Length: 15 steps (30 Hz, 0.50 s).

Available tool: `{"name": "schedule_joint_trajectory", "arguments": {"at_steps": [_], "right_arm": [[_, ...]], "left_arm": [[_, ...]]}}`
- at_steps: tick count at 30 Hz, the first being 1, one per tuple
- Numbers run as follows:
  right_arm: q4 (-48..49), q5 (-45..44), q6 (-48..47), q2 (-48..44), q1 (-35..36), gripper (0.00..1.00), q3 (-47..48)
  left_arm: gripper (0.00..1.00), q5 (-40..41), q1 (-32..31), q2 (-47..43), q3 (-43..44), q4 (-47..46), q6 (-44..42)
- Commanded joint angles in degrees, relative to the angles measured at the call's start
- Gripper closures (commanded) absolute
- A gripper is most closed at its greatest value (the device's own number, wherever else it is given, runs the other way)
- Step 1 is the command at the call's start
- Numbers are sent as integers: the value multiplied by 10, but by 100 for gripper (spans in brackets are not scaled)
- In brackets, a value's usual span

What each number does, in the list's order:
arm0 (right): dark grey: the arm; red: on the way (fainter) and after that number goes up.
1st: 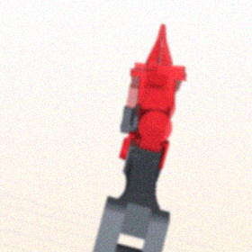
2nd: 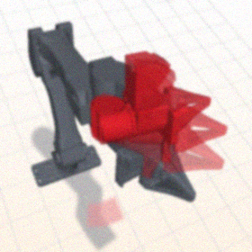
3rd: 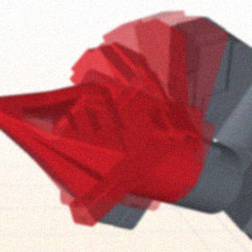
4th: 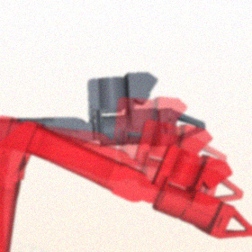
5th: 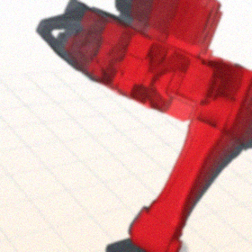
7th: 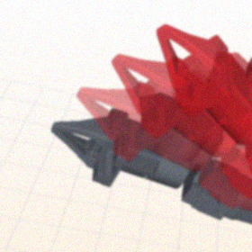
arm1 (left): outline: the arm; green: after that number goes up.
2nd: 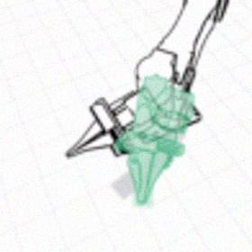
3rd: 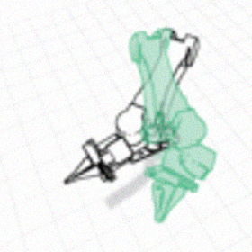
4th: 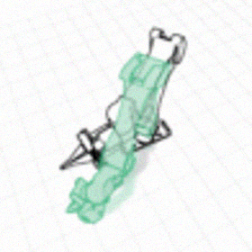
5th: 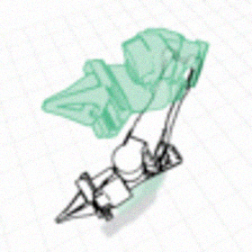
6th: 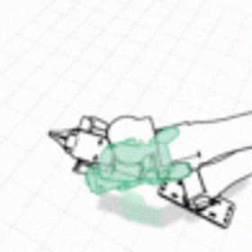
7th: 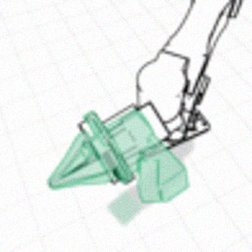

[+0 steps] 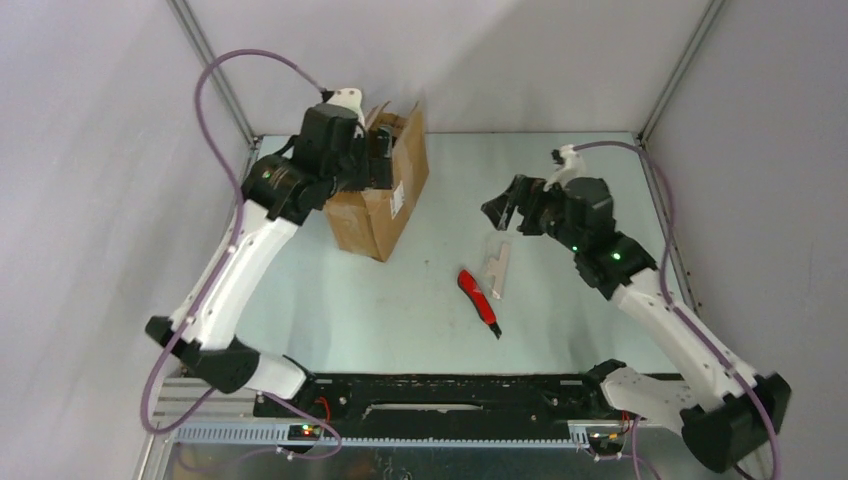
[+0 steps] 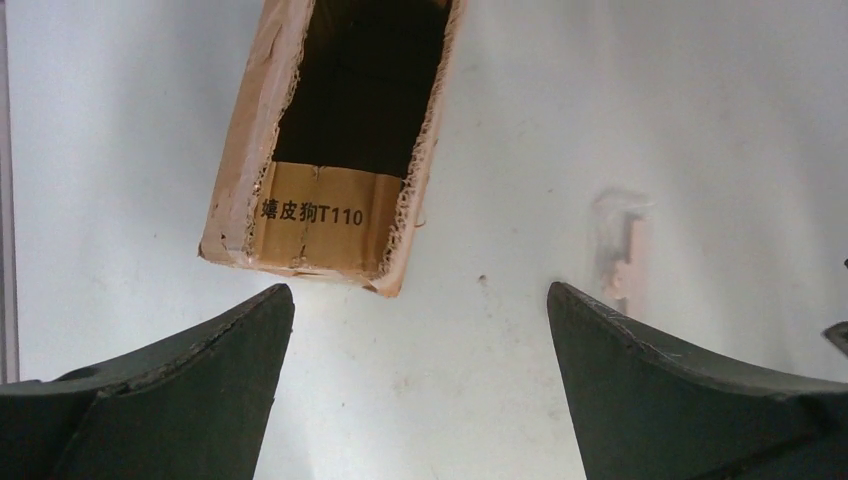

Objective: Unpack the express box
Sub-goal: Reset both arms

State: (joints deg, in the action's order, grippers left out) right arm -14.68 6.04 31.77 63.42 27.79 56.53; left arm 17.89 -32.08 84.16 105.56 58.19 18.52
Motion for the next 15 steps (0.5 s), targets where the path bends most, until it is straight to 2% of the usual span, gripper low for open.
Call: {"name": "schedule_joint_trajectory", "arguments": {"at_steps": [1, 7, 15], "right_arm": [[27, -10, 12, -97, 3, 1, 41], [37, -20, 10, -174, 8, 0, 45], [50, -15, 17, -190, 12, 0, 46]], "left_arm": [[0, 25, -17, -82, 0, -40, 6], [0, -4, -23, -174, -86, -100, 12], [0, 1, -22, -230, -127, -102, -2]]}}
